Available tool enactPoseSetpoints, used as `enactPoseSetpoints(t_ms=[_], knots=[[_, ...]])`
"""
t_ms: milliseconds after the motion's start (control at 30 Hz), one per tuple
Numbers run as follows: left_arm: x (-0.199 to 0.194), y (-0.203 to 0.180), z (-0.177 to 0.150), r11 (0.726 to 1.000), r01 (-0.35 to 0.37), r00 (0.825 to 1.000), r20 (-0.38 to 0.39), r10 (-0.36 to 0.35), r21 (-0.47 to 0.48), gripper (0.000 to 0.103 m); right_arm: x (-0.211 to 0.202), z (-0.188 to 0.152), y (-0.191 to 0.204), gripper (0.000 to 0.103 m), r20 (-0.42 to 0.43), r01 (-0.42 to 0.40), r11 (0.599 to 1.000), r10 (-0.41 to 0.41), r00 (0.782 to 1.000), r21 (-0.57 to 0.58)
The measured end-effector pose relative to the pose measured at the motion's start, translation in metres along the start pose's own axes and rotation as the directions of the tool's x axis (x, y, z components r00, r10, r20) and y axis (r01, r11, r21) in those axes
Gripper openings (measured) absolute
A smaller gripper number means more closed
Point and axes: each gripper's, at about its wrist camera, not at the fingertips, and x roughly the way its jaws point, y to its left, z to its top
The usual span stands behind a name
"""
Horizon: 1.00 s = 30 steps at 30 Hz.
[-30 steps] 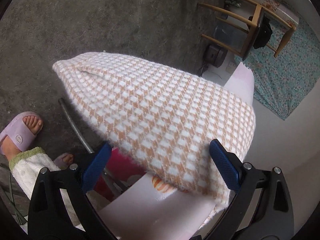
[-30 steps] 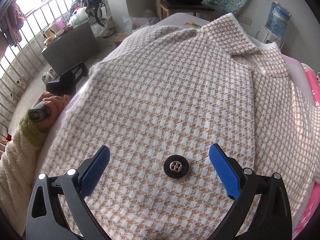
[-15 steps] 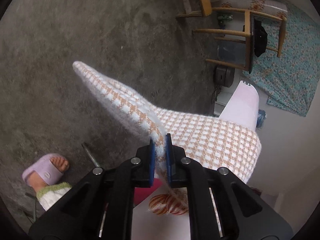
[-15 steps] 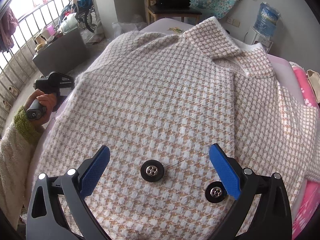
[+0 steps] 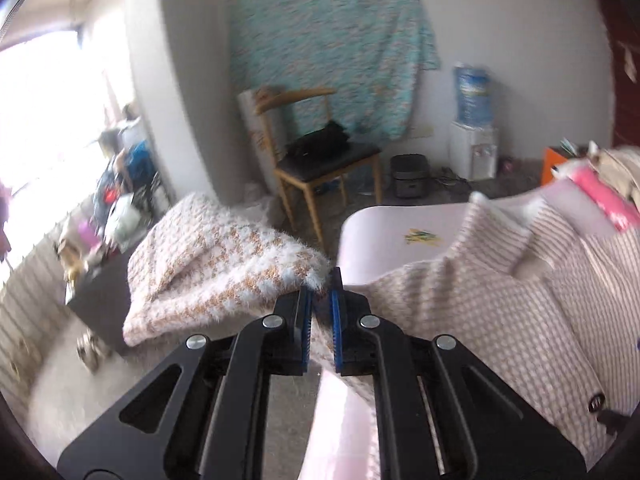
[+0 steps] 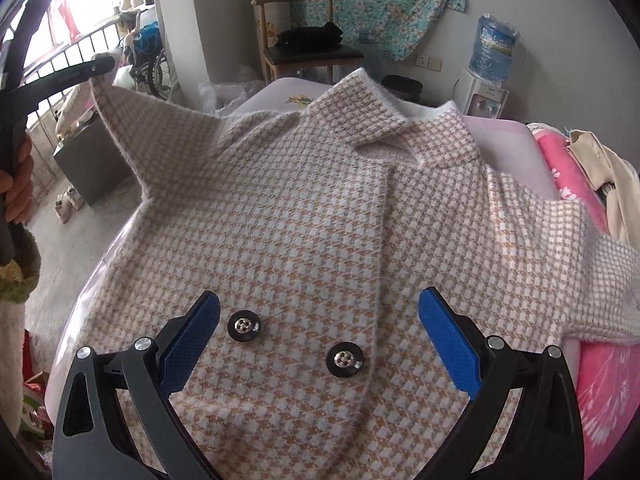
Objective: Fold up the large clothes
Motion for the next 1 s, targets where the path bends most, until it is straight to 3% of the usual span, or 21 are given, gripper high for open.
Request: enactPoseSetpoints(t_ms=[100, 133, 200, 233, 300, 367, 467, 633, 700, 867, 1000], knots=[[-0.029, -0.064, -0.014, 0.976, 0.172, 0.984, -0.07, -0.164, 0.131, 0.012, -0.013, -0.009, -0.023, 0.097, 0.024, 0.034, 0.999, -0.035, 0.999, 0.041], [-0.033, -0.08, -0.024, 0.957, 0.253, 0.964, -0.121, -0.237, 0.14, 0.015, -0.016, -0.013, -0.032, 0.097, 0.026, 0.047, 0.997, -0.049, 0.998, 0.057], [-0.034, -0.104, -0.049, 0.913, 0.395, 0.902, -0.234, -0.363, 0.106, 0.045, -0.018, -0.023, -0.05, 0.097, 0.015, 0.069, 0.993, -0.071, 0.997, 0.091], [-0.034, -0.112, -0.064, 0.89, 0.448, 0.868, -0.277, -0.412, 0.081, 0.066, -0.019, -0.029, -0.059, 0.097, 0.005, 0.077, 0.991, -0.078, 0.997, 0.107], [-0.036, -0.119, -0.093, 0.856, 0.516, 0.817, -0.317, -0.481, 0.029, 0.068, -0.02, -0.038, -0.074, 0.097, -0.018, 0.086, 0.988, -0.084, 0.996, 0.13], [-0.035, -0.113, -0.11, 0.844, 0.536, 0.795, -0.326, -0.512, -0.017, 0.068, -0.02, -0.043, -0.086, 0.097, -0.032, 0.08, 0.986, -0.076, 0.997, 0.144], [-0.039, -0.09, -0.126, 0.857, 0.506, 0.801, -0.315, -0.51, -0.101, 0.068, -0.022, -0.043, -0.096, 0.097, -0.022, 0.046, 0.985, -0.043, 0.999, 0.164], [-0.017, -0.056, -0.132, 0.929, 0.333, 0.873, -0.319, -0.369, -0.162, 0.068, -0.023, -0.012, -0.102, 0.096, 0.026, -0.124, 0.962, 0.121, 0.992, 0.243], [-0.006, -0.045, -0.132, 0.947, 0.261, 0.888, -0.337, -0.312, -0.188, 0.068, -0.018, 0.01, -0.097, 0.094, 0.032, -0.179, 0.949, 0.177, 0.984, 0.258], [0.023, -0.035, -0.136, 0.974, 0.137, 0.899, -0.39, -0.198, -0.179, 0.068, 0.026, 0.084, -0.055, 0.093, -0.05, -0.214, 0.95, 0.231, 0.972, 0.225], [0.04, -0.037, -0.144, 0.982, 0.098, 0.885, -0.436, -0.161, -0.163, 0.071, 0.08, 0.139, -0.01, 0.093, -0.142, -0.127, 0.981, 0.149, 0.979, 0.148]])
